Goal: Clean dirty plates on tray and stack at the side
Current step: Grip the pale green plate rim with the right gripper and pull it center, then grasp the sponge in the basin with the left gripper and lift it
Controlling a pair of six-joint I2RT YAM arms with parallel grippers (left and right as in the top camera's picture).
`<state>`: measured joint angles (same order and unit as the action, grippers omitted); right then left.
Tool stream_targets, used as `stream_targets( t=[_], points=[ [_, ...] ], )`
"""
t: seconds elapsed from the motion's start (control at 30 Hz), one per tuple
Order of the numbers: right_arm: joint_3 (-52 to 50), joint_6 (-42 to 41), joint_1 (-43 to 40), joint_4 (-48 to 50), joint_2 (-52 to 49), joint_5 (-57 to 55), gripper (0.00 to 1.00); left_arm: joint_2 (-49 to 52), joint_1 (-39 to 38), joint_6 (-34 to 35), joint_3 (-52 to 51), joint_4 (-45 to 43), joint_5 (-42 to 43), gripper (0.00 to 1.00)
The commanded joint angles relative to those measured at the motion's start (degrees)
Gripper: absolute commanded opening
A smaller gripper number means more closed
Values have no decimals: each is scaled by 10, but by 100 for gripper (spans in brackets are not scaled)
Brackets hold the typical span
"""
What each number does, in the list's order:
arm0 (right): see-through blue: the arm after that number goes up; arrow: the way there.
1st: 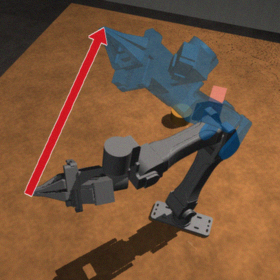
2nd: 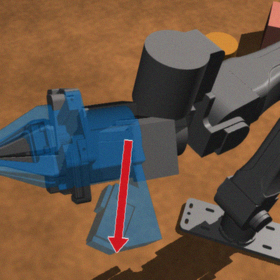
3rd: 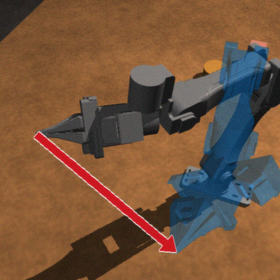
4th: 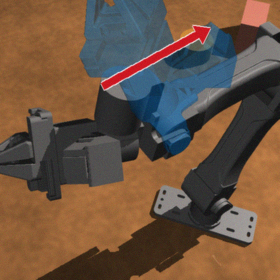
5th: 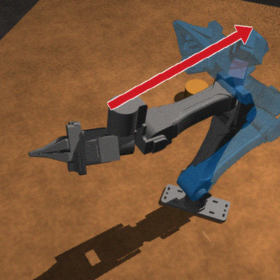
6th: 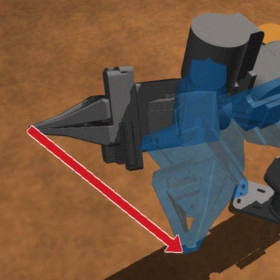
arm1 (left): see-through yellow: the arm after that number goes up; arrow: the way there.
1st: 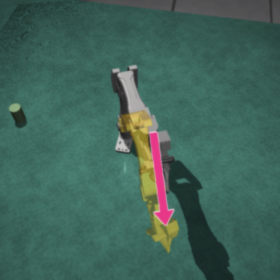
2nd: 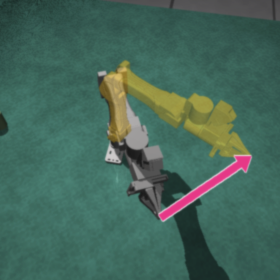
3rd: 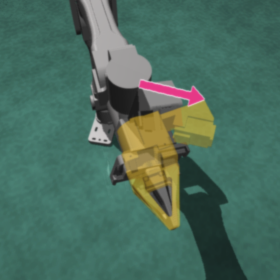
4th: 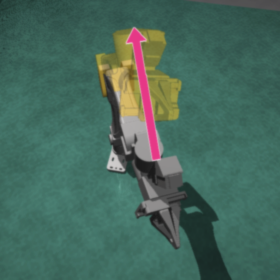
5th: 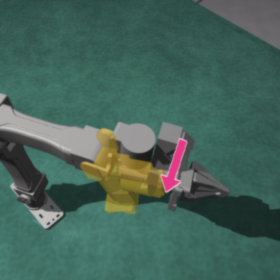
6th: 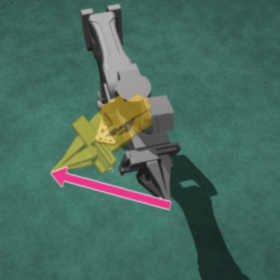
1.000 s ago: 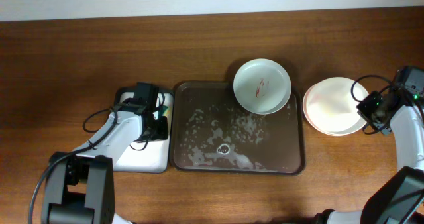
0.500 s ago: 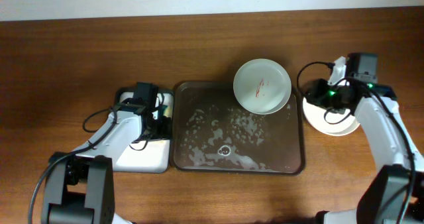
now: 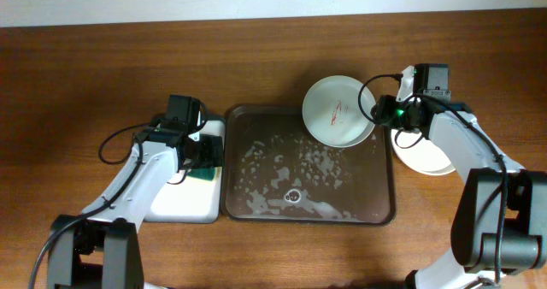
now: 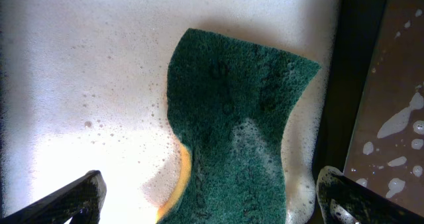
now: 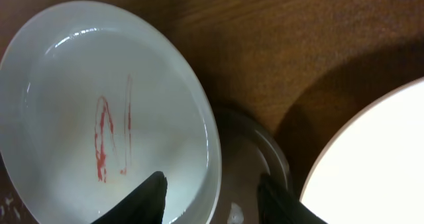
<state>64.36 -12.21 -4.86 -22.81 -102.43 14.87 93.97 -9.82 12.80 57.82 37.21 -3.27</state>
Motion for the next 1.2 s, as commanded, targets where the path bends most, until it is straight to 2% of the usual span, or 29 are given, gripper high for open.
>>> stream_targets(
  t=[0.0, 0.07, 0.23, 0.37, 0.67, 0.83, 0.9, 0.93, 1.0, 1.17],
  points=[
    [8, -3, 4, 14, -19, -5, 45, -8, -1, -5, 7, 2, -6, 100],
    [8, -3, 4, 24, -40, 0, 44, -8, -1, -5, 7, 2, -6, 100],
    [8, -2, 15, 37, -70, 10, 17, -8, -1, -5, 7, 2, -6, 100],
    [8, -2, 27, 29, -69, 57, 4, -8, -1, -5, 7, 2, -6, 100],
    [8, -17, 42, -229, -25, 91, 4, -8, -1, -5, 7, 1, -6, 100],
    [8, -17, 88, -243, -25, 89, 4, -8, -1, -4, 7, -3, -5, 100],
    [8, -17, 102, -239, -25, 85, 4, -7, -1, 10, 4, -7, -5, 89],
    [8, -17, 103, -239, -25, 85, 4, -5, -1, 21, 2, -7, -6, 76],
    [8, -17, 104, -239, -25, 85, 4, 5, -1, 50, 2, -7, -5, 59],
    [8, -17, 104, -238, -25, 85, 4, 56, -2, 60, 2, -22, 22, 59]
  ],
)
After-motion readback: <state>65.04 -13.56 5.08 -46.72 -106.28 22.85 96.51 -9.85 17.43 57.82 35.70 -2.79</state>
